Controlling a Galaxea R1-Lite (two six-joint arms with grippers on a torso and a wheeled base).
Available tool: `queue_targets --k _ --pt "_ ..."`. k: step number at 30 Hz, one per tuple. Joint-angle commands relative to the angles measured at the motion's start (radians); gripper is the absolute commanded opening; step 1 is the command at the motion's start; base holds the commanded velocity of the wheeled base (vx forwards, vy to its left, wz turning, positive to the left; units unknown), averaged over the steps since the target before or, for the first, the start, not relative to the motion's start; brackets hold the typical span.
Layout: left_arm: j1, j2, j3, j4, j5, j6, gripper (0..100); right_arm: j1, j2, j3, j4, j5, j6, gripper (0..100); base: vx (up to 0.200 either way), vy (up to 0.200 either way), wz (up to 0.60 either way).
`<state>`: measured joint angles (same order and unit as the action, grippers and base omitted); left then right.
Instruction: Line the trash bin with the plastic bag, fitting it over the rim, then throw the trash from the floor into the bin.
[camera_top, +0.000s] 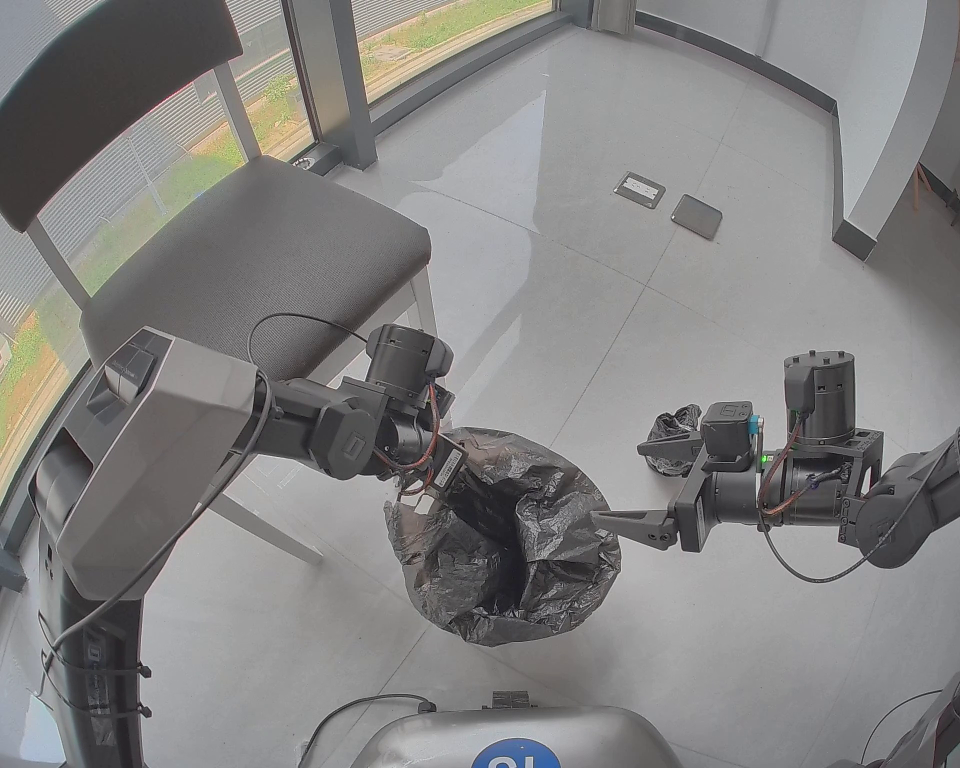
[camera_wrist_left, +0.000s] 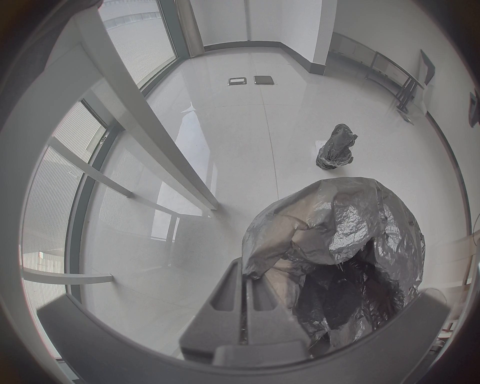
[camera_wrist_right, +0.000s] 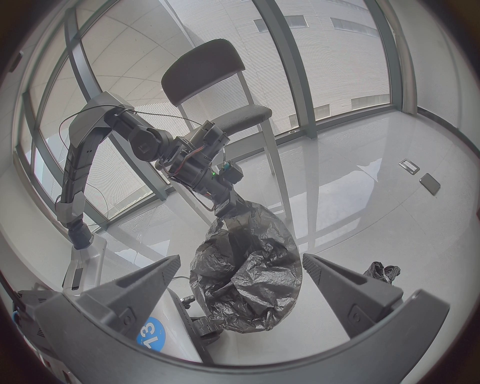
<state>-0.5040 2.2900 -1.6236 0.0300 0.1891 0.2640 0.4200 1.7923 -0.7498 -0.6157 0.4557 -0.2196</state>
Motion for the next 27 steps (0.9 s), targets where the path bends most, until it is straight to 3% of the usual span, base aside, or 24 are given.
queue_targets --k 1,9,10,24,27 --pt "0.015 0.013 -0.018 0.01 0.001 0.0 0 0.0 -0.001 0.001 0.001 0.0 -0.001 100 0.0 0.0 0.0" --pt "0.016 0.011 -0.018 0.014 0.001 0.0 0 0.003 0.001 0.001 0.001 0.001 -0.001 100 0.0 0.0 0.0" --pt "0.015 0.011 -0.018 0.014 0.0 -0.003 100 0.003 0.001 0.001 0.001 0.0 -0.001 100 0.0 0.0 0.0" --pt "0.009 -0.05 0.007 0.024 0.003 -0.026 100 -0.01 0.016 0.007 0.001 0.001 -0.001 100 0.0 0.0 0.0" --pt "-0.013 -0.115 0.06 0.022 0.007 -0.028 100 -0.044 0.079 0.001 0.001 0.0 -0.003 100 0.0 0.0 0.0"
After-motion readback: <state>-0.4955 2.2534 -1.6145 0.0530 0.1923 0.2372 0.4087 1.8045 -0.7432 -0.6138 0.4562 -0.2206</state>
